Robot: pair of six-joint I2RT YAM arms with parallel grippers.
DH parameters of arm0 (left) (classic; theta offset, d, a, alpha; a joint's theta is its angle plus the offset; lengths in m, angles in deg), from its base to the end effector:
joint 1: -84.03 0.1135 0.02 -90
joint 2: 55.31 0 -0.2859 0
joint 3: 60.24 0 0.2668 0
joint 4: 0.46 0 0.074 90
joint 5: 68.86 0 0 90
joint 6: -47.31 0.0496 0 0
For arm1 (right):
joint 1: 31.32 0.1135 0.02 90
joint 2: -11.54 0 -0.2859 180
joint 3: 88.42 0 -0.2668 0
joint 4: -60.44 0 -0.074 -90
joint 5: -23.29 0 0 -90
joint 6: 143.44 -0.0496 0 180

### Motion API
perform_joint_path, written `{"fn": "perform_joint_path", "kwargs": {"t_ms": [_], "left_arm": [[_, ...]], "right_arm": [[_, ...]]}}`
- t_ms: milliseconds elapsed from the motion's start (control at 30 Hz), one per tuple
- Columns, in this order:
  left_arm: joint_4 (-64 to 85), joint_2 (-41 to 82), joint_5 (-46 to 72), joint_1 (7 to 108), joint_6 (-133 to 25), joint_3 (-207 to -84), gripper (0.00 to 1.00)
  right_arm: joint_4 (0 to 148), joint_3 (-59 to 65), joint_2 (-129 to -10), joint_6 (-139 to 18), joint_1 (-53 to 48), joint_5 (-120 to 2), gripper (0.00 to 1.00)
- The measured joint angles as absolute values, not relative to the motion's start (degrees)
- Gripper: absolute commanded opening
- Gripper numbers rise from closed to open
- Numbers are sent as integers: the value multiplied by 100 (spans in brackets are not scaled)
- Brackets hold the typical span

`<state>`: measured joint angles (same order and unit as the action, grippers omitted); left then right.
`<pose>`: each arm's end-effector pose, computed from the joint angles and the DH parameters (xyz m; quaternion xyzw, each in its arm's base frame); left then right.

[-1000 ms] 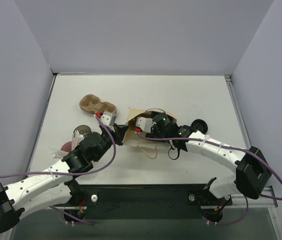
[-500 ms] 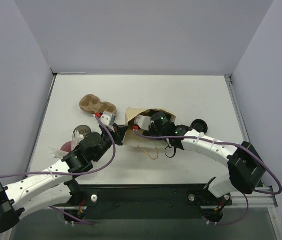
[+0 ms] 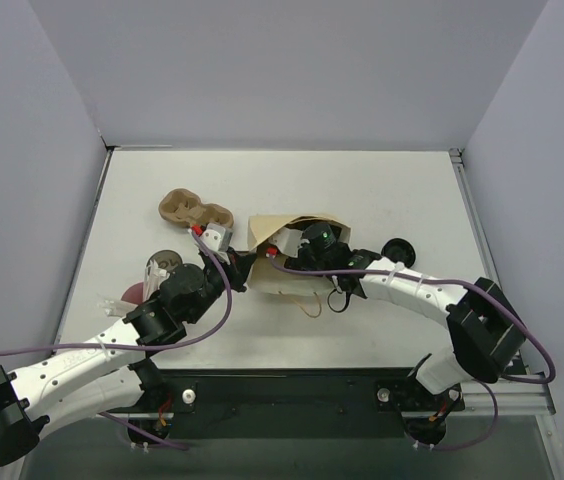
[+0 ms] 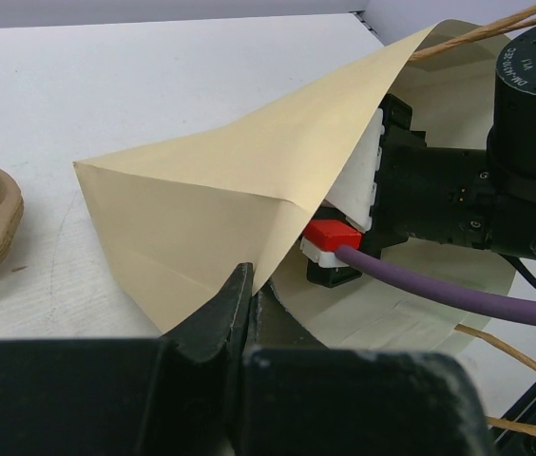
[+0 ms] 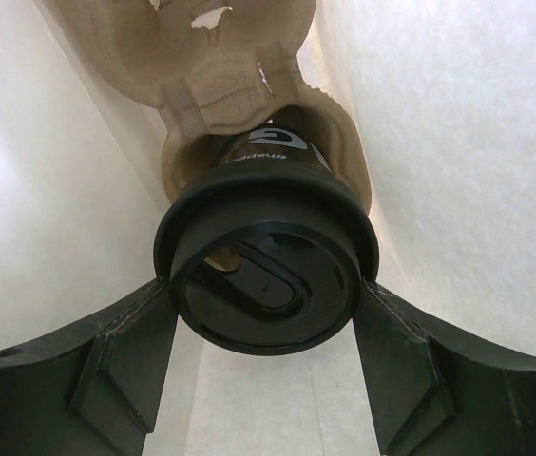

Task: Pack the takeout coffee

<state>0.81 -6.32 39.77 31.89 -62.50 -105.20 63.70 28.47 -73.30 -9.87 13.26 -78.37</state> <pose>0.1469 -0.1632 0.2993 0.0983 0.7308 -0.2937 0.6083 0.2586 0.2408 0.2477 -0.5444 0.6407 -0.0809 0.5353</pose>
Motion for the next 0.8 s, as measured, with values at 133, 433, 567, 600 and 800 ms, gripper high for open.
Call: {"fn": "perform_joint_path", "kwargs": {"t_ms": [133,433,567,600,800], "left_arm": [[103,-630,3980,3189,-6252,-10520,0],[147,-573,3980,3189,-6261,-10538,0],[208,-566,3980,3191,-6261,-10590,0],[225,-557,3980,3191,-6261,-10612,0],[308,-549,3980,3191,-6259,-10699,0]], "right_arm": [[6252,2847,-7409,-983,1324,-7835,43],[5946,2847,-7601,-965,1289,-7833,60],[5841,2847,-7649,-965,1287,-7835,64],[5828,2847,-7653,-968,1285,-7835,66],[5800,2847,-7653,-970,1267,-7828,71]]}}
